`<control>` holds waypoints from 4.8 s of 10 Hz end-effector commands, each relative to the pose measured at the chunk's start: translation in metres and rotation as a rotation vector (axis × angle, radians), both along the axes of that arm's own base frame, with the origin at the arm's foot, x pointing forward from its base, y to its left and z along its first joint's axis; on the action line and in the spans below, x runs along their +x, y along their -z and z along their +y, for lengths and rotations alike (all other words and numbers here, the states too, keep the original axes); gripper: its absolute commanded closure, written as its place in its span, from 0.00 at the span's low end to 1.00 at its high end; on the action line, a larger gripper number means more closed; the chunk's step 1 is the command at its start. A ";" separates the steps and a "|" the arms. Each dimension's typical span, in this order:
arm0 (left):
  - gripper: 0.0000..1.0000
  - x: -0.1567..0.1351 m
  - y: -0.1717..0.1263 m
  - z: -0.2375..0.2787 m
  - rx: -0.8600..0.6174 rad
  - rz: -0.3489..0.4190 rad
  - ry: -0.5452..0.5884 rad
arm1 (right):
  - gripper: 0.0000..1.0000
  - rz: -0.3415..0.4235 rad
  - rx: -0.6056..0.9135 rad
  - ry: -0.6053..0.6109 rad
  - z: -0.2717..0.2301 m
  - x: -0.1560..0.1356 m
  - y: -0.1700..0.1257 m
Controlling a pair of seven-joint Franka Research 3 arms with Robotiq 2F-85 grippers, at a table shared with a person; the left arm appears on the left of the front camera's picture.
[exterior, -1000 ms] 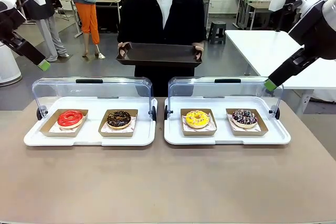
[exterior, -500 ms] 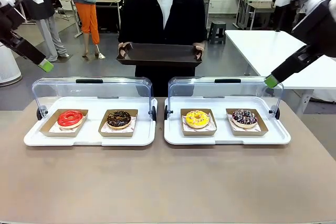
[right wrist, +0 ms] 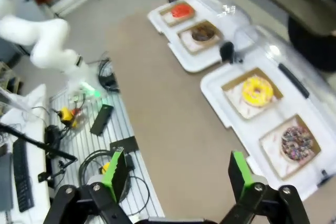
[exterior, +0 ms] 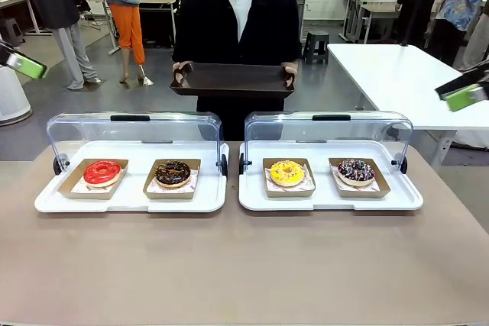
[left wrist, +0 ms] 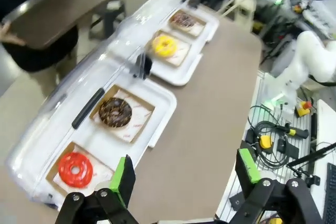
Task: Provide the desired donut to the person.
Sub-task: Pick up and lift the Paper togo box containing the Donut pointed at by the person.
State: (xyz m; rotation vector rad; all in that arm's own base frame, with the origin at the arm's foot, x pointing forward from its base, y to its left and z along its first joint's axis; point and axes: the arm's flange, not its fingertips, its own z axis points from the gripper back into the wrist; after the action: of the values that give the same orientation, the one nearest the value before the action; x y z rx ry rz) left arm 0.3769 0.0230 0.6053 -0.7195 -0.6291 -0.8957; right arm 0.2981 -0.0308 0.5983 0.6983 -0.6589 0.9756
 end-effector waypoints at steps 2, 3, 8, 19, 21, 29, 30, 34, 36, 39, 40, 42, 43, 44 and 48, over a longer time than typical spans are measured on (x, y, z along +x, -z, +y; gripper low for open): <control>0.00 0.024 0.014 0.046 -0.121 -0.083 0.137 | 0.00 -0.058 0.140 -0.129 -0.044 0.019 0.007; 0.00 0.029 0.025 0.060 -0.181 -0.122 0.162 | 0.00 -0.083 0.194 -0.161 -0.057 0.019 0.010; 0.00 0.028 0.049 0.093 -0.370 -0.279 0.201 | 0.00 -0.131 0.281 -0.202 -0.091 0.014 0.021; 0.00 0.019 0.047 0.099 -0.346 -0.285 0.181 | 0.00 -0.142 0.241 -0.162 -0.102 0.002 0.028; 0.00 0.019 0.047 0.099 -0.346 -0.285 0.181 | 0.00 -0.142 0.241 -0.162 -0.102 0.002 0.028; 0.00 0.019 0.047 0.099 -0.346 -0.285 0.181 | 0.00 -0.142 0.241 -0.162 -0.102 0.002 0.028; 0.00 0.019 0.047 0.099 -0.346 -0.285 0.181 | 0.00 -0.142 0.241 -0.162 -0.102 0.002 0.028; 0.00 0.019 0.047 0.099 -0.346 -0.285 0.181 | 0.00 -0.142 0.241 -0.162 -0.102 0.002 0.028; 0.00 0.019 0.047 0.099 -0.346 -0.285 0.181 | 0.00 -0.142 0.241 -0.162 -0.102 0.002 0.028; 0.00 0.019 0.047 0.099 -0.346 -0.285 0.181 | 0.00 -0.142 0.241 -0.162 -0.102 0.002 0.028; 0.00 0.019 0.047 0.099 -0.346 -0.285 0.181 | 0.00 -0.142 0.241 -0.162 -0.102 0.002 0.028; 0.00 0.019 0.047 0.099 -0.346 -0.285 0.181 | 0.00 -0.142 0.241 -0.162 -0.102 0.002 0.028; 0.00 0.019 0.047 0.099 -0.346 -0.285 0.181 | 0.00 -0.142 0.241 -0.162 -0.102 0.002 0.028; 0.00 0.019 0.047 0.099 -0.346 -0.285 0.181 | 0.00 -0.142 0.241 -0.162 -0.102 0.002 0.028; 0.00 0.019 0.047 0.099 -0.346 -0.285 0.181 | 0.00 -0.066 0.020 -0.126 -0.093 0.012 0.027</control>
State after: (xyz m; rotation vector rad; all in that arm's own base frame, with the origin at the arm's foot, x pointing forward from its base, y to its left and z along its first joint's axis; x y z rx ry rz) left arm 0.3961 0.1216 0.5578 -0.9715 -0.9910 -1.0806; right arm 0.3042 -0.1297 0.5679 0.8242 -0.7879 1.1158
